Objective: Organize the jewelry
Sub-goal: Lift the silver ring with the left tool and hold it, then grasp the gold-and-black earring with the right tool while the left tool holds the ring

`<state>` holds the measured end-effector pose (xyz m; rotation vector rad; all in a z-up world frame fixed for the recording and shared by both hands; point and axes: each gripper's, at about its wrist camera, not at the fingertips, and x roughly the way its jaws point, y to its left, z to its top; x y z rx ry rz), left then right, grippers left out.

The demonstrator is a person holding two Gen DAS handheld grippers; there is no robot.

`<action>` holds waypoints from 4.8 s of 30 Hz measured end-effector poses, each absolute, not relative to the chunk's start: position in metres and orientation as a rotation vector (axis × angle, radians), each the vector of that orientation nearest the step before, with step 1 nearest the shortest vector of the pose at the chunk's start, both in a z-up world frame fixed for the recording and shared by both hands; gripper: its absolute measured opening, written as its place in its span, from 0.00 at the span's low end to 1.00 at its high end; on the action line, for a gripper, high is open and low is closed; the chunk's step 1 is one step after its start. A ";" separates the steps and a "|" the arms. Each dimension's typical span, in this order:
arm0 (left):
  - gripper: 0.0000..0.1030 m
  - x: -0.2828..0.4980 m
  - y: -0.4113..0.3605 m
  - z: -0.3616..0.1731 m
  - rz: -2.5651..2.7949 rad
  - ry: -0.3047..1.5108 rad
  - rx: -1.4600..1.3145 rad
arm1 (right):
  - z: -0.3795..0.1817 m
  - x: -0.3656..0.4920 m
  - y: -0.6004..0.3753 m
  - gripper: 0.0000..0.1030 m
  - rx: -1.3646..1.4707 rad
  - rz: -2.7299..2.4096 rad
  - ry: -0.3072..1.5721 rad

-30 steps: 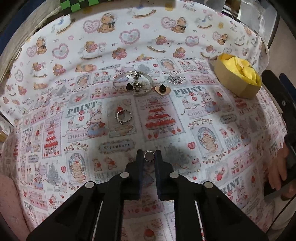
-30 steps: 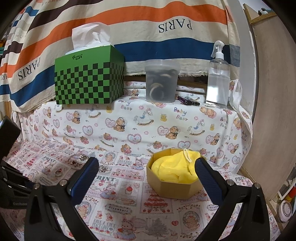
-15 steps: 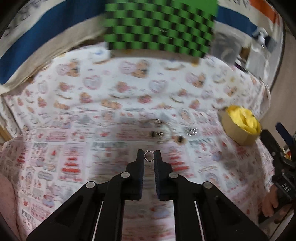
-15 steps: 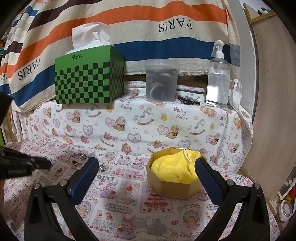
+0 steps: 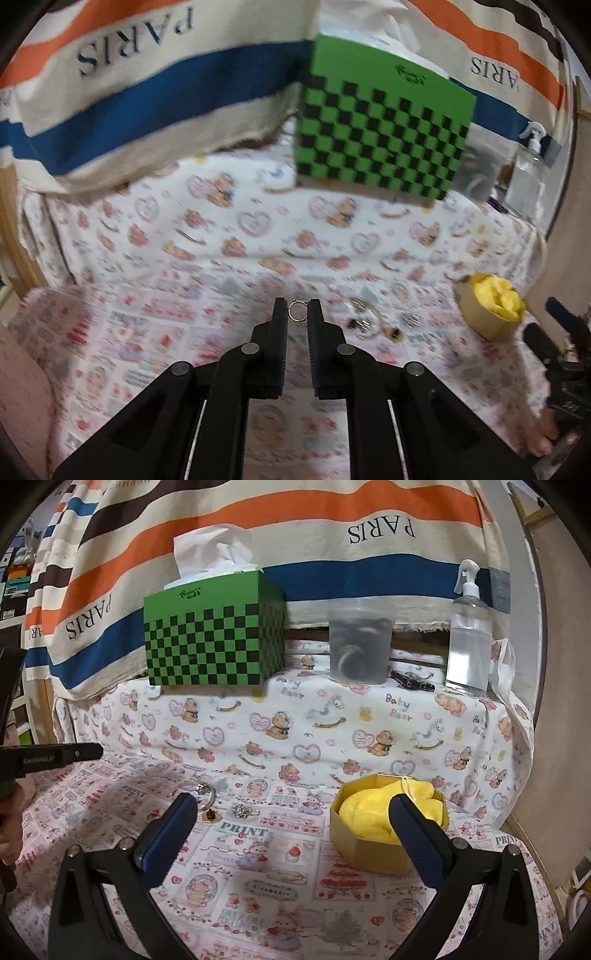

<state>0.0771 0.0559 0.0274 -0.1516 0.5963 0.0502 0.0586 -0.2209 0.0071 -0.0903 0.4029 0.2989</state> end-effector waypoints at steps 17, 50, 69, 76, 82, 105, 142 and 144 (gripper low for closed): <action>0.09 0.086 0.057 0.016 0.032 0.626 -0.192 | 0.035 0.114 -0.181 1.00 -0.086 0.289 0.479; 0.09 0.094 0.073 0.003 0.108 0.663 -0.272 | 0.000 0.141 -0.204 1.00 0.044 0.372 0.512; 0.09 0.081 0.075 0.014 0.189 0.536 -0.189 | 0.009 0.128 -0.211 1.00 0.029 0.271 0.413; 0.09 0.077 0.076 0.020 0.184 0.513 -0.202 | 0.001 0.138 -0.212 1.00 0.053 0.301 0.486; 0.09 0.077 0.080 0.021 0.186 0.516 -0.210 | 0.002 0.136 -0.208 1.00 0.026 0.305 0.484; 0.09 0.084 0.099 0.017 0.222 0.565 -0.216 | -0.017 0.151 -0.117 0.61 -0.230 0.516 0.748; 0.09 0.081 0.097 0.014 0.212 0.566 -0.229 | -0.026 0.124 -0.116 0.14 -0.311 0.644 0.572; 0.09 0.080 0.096 0.015 0.209 0.560 -0.224 | -0.025 0.125 -0.118 0.14 -0.299 0.640 0.566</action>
